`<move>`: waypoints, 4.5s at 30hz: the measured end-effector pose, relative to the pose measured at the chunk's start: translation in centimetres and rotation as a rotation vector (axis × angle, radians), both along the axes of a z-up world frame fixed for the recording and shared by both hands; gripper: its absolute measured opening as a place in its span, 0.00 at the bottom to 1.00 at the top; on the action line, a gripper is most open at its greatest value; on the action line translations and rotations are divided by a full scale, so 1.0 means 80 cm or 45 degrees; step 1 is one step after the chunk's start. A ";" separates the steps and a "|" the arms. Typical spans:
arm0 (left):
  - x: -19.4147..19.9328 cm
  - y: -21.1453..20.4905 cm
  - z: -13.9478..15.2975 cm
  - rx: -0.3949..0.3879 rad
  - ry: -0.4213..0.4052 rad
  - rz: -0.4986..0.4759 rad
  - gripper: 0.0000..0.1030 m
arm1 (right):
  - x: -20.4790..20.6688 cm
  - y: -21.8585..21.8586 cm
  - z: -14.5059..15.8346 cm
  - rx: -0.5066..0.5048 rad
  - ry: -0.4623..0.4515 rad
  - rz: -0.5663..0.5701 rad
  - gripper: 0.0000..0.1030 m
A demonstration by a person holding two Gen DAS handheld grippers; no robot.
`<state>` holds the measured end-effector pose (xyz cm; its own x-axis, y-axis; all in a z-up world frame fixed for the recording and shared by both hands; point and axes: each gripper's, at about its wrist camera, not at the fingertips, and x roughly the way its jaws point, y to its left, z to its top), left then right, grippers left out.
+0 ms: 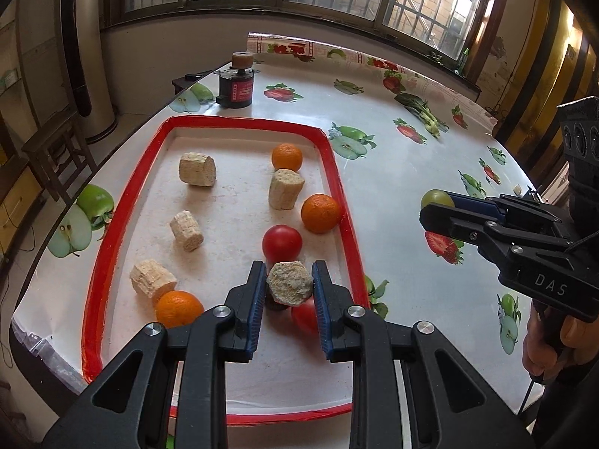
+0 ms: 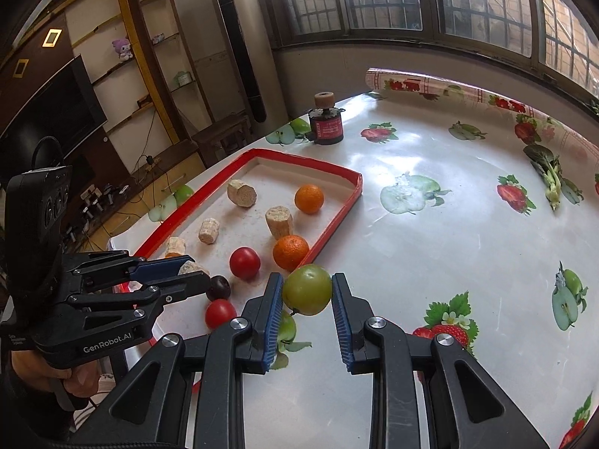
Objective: Organize fruits
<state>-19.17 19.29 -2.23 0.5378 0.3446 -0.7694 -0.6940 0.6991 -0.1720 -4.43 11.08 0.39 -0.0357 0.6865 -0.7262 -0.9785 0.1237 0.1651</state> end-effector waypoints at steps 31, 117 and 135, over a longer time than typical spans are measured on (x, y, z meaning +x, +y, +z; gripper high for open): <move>-0.094 0.030 -0.037 -0.068 0.030 0.154 0.22 | -0.078 0.060 -0.047 -0.106 0.013 0.152 0.26; -0.135 -0.114 0.056 0.395 -0.018 0.231 0.79 | -0.120 -0.054 0.016 0.203 -0.314 0.774 0.86; -0.131 -0.120 0.061 0.442 -0.020 0.242 0.79 | -0.112 -0.058 0.020 0.229 -0.304 0.757 0.86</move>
